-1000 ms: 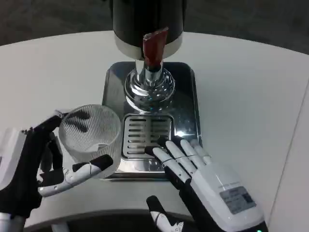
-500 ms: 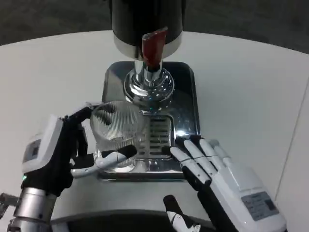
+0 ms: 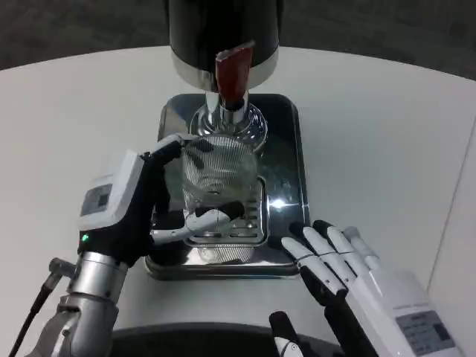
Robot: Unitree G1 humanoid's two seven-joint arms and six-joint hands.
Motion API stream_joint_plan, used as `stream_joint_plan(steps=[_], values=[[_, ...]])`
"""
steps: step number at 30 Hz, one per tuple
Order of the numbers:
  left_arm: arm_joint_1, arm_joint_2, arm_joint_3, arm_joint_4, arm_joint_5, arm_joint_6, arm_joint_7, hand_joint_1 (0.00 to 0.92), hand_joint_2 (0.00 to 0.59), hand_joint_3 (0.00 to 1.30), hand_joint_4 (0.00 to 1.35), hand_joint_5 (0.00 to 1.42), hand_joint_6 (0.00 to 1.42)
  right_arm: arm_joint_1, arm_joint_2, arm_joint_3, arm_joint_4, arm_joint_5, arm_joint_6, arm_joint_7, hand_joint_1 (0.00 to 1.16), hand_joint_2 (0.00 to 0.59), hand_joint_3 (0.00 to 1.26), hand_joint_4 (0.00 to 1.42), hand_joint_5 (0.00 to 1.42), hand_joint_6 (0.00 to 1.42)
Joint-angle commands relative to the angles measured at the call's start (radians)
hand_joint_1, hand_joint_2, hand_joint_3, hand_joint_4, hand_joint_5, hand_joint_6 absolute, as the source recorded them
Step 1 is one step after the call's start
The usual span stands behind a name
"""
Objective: Grasp the cup under the faucet to collect the drink, then remove the cup.
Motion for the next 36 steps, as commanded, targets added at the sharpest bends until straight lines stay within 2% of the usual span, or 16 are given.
stream_joint_plan(steps=[1, 14, 16, 18, 20, 22, 27, 32, 34, 36], values=[[-0.045, 0.0, -0.044, 0.059, 0.018, -0.022, 0.061, 0.595, 0.1, 0.99, 1.08, 1.22, 1.34, 0.022, 0.008, -0.007, -0.015, 0.007, -0.001, 0.009, 0.38, 0.516, 0.16, 0.06, 0.03, 0.0], [-0.099, 0.012, -0.113, 0.191, -0.002, -0.011, 0.11, 0.604, 0.095, 0.98, 1.06, 1.21, 1.31, 0.014, 0.021, -0.014, -0.006, 0.015, 0.005, 0.021, 0.39, 0.516, 0.17, 0.09, 0.08, 0.04], [-0.102, 0.016, -0.121, 0.199, -0.01, -0.018, 0.097, 0.582, 0.085, 0.94, 0.99, 1.14, 1.21, 0.012, 0.024, -0.014, -0.004, 0.015, 0.006, 0.022, 0.39, 0.516, 0.17, 0.09, 0.08, 0.04], [-0.104, 0.024, -0.133, 0.201, -0.005, -0.021, 0.088, 0.495, 0.064, 0.79, 0.79, 0.99, 1.02, 0.01, 0.028, -0.013, -0.001, 0.017, 0.009, 0.023, 0.39, 0.516, 0.18, 0.1, 0.08, 0.04], [-0.101, 0.034, -0.144, 0.195, 0.002, -0.024, 0.084, 0.388, 0.078, 0.63, 0.61, 0.86, 0.81, 0.007, 0.034, -0.011, 0.003, 0.019, 0.012, 0.026, 0.39, 0.516, 0.19, 0.1, 0.09, 0.04], [-0.094, 0.039, -0.147, 0.188, 0.0, -0.033, 0.087, 0.326, 0.087, 0.54, 0.53, 0.79, 0.72, 0.006, 0.039, -0.009, 0.006, 0.019, 0.014, 0.029, 0.39, 0.516, 0.19, 0.1, 0.1, 0.06], [-0.081, 0.047, -0.149, 0.173, -0.01, -0.036, 0.088, 0.273, 0.083, 0.4, 0.38, 0.62, 0.48, 0.005, 0.051, -0.007, 0.012, 0.023, 0.017, 0.037, 0.39, 0.516, 0.19, 0.1, 0.11, 0.07], [-0.063, 0.052, -0.14, 0.156, -0.016, -0.028, 0.098, 0.216, 0.063, 0.3, 0.32, 0.58, 0.41, 0.001, 0.054, -0.009, 0.017, 0.027, 0.021, 0.04, 0.4, 0.509, 0.2, 0.11, 0.12, 0.09], [-0.057, 0.053, -0.134, 0.147, -0.02, -0.026, 0.103, 0.171, 0.04, 0.25, 0.28, 0.56, 0.39, 0.0, 0.054, -0.01, 0.018, 0.028, 0.022, 0.04, 0.4, 0.508, 0.2, 0.11, 0.12, 0.09], [-0.052, 0.055, -0.127, 0.139, -0.027, -0.029, 0.101, 0.086, 0.009, 0.2, 0.26, 0.53, 0.35, -0.001, 0.054, -0.01, 0.018, 0.029, 0.022, 0.04, 0.4, 0.507, 0.2, 0.11, 0.12, 0.09]])
